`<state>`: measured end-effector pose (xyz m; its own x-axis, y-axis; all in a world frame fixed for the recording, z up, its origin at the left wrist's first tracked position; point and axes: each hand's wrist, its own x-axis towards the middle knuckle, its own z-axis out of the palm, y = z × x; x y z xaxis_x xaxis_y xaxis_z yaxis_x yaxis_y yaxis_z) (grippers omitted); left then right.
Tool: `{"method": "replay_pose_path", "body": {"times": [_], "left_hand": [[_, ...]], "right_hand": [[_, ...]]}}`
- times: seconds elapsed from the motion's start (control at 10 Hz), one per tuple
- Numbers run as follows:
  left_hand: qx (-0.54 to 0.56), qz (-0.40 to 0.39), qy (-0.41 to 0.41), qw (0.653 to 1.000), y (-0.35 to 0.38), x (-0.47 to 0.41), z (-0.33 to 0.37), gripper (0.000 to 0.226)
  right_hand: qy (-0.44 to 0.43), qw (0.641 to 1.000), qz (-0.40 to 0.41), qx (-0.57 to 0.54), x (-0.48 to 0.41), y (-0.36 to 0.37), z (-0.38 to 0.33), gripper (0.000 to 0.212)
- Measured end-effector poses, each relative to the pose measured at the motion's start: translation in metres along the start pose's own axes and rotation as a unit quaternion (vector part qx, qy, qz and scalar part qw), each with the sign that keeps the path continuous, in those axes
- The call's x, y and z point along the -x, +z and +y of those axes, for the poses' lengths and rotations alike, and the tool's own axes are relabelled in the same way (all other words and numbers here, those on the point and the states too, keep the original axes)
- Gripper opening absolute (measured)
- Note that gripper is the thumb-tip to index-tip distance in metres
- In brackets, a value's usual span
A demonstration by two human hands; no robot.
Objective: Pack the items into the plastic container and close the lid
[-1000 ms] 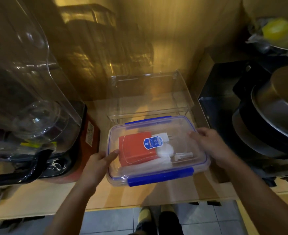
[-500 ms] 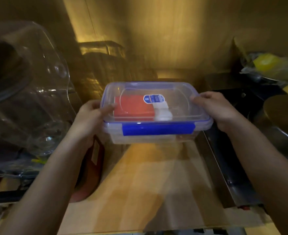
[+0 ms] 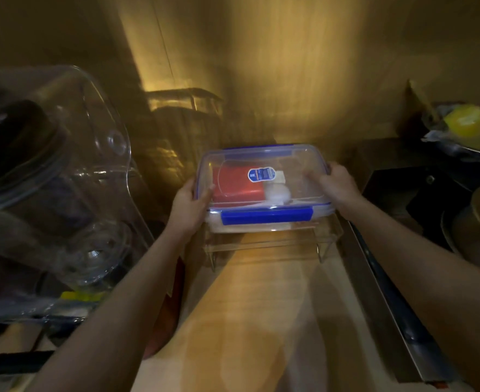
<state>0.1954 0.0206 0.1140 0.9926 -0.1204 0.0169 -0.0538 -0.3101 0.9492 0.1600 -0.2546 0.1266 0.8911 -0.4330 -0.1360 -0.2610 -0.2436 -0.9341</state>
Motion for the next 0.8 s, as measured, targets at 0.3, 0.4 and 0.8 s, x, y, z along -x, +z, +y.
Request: {"method": "replay_pose_path", "body": {"times": [0.3, 0.4, 0.8], "left_hand": [[-0.066, -0.008, 0.014, 0.998, 0.005, -0.001, -0.024, 0.037], [-0.124, -0.010, 0.009, 0.992, 0.003, -0.003, -0.023, 0.042], [-0.470, 0.028, 0.051, 0.881, -0.002, -0.015, 0.076, 0.061]], "right_hand": [[0.019, 0.998, -0.026, 0.050, -0.003, 0.008, 0.019, 0.025], [0.024, 0.995, -0.052, 0.085, -0.003, 0.004, 0.016, 0.029], [-0.138, 0.900, -0.140, 0.388, -0.003, -0.018, -0.079, 0.065]]}}
